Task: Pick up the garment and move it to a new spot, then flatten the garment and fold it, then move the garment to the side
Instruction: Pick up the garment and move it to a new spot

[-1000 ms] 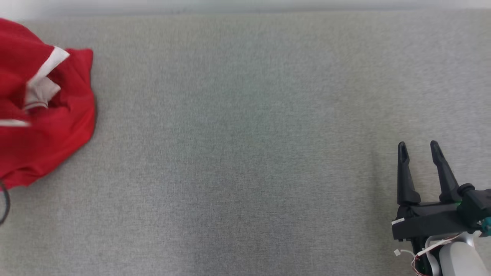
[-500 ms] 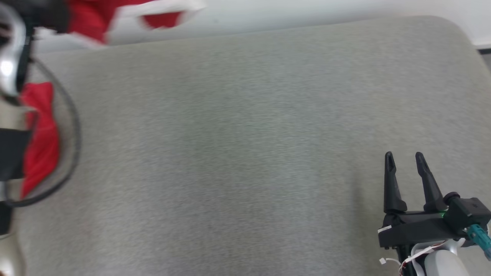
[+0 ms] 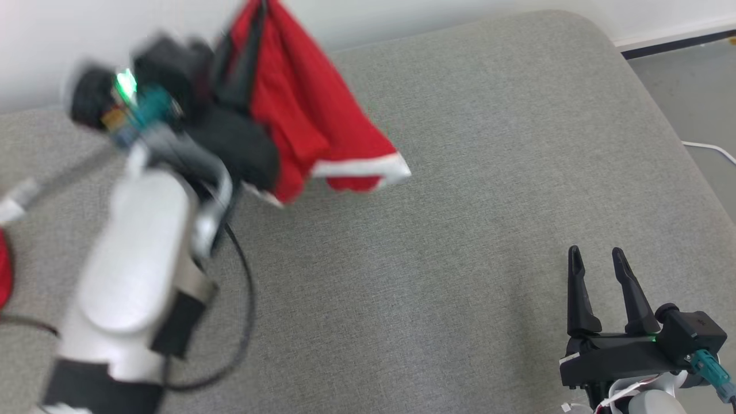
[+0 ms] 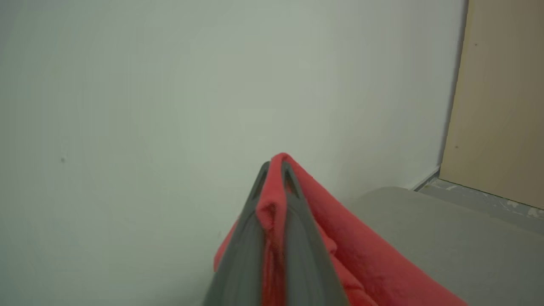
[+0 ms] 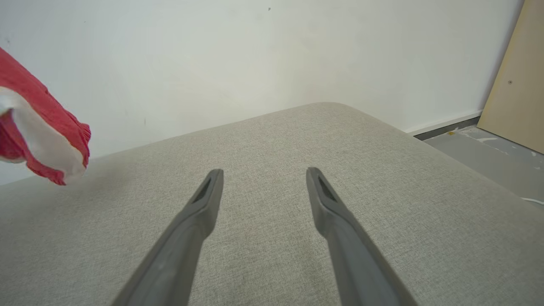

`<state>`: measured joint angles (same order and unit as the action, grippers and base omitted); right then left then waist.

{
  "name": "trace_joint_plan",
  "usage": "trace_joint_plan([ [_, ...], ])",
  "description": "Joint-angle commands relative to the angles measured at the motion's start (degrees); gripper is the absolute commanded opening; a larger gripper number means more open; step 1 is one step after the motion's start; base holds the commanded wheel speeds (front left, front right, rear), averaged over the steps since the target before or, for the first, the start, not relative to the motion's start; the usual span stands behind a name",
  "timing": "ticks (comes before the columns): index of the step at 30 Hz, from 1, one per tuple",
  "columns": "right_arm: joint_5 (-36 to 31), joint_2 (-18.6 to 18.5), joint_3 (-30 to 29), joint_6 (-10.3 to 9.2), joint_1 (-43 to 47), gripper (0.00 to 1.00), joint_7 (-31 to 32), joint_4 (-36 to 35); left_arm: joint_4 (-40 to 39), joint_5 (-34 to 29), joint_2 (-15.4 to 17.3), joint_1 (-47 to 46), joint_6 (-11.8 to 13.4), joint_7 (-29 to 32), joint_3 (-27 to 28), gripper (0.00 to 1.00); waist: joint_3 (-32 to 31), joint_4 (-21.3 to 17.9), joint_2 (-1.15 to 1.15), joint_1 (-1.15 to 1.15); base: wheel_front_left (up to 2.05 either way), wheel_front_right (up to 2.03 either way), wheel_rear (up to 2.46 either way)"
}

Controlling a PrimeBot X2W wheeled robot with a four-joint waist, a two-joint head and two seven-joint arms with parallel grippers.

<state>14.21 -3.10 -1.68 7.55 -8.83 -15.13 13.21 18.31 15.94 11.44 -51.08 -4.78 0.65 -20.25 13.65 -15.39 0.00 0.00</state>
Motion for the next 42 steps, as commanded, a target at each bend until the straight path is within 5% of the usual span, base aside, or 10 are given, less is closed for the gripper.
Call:
trace_joint_plan([
  [1,0.30,0.10,-0.19,-0.12,0.52,1.00,-0.04,-0.10,0.86,-0.01,-0.99,2.84,0.72,-1.48,-0.60,0.00,0.13,0.41,0.00,0.00,0.00,0.00,0.00],
  [10,-0.77,0.14,0.07,-0.12,-0.40,1.00,-0.03,0.42,11.02,1.40,-5.77,13.80,1.28,-6.82,-4.82,0.00,0.44,2.38,0.00,0.00,0.00,0.00,0.00],
  [11,-0.83,0.14,0.08,-0.12,-0.39,1.00,-0.03,0.54,12.05,1.28,-6.01,14.12,1.16,-7.56,-5.30,0.16,0.31,2.76,0.00,0.00,0.00,0.00,0.00],
  [12,-0.92,0.07,0.00,-0.12,-0.32,1.00,-0.04,0.58,12.98,1.03,-6.33,14.34,0.87,-8.27,-6.09,0.78,0.02,3.29,0.00,0.00,0.00,0.00,0.00],
  [13,-1.03,-0.04,-0.15,-0.12,-0.17,1.00,-0.03,0.68,13.74,1.45,-6.70,14.54,0.82,-9.03,-6.44,1.00,-0.28,3.76,0.00,0.00,0.00,0.00,0.00],
  [20,-1.25,-0.89,0.25,-0.12,1.12,1.00,-0.04,-0.13,12.14,1.84,-6.05,13.97,1.61,-15.01,-4.91,1.00,-4.08,7.82,0.00,0.00,0.00,0.00,0.00],
  [33,-1.68,-2.85,0.96,-0.12,4.99,1.00,-0.04,-2.25,-7.52,1.73,3.16,34.93,6.27,-15.87,8.53,1.00,-9.20,14.23,0.00,0.00,0.00,0.00,0.00],
  [42,-1.40,-3.31,1.54,-0.12,6.55,1.00,-0.03,-2.50,-16.57,0.23,0.34,47.75,6.75,-15.88,15.84,1.00,-10.61,15.84,0.00,0.00,0.00,0.00,0.00],
])
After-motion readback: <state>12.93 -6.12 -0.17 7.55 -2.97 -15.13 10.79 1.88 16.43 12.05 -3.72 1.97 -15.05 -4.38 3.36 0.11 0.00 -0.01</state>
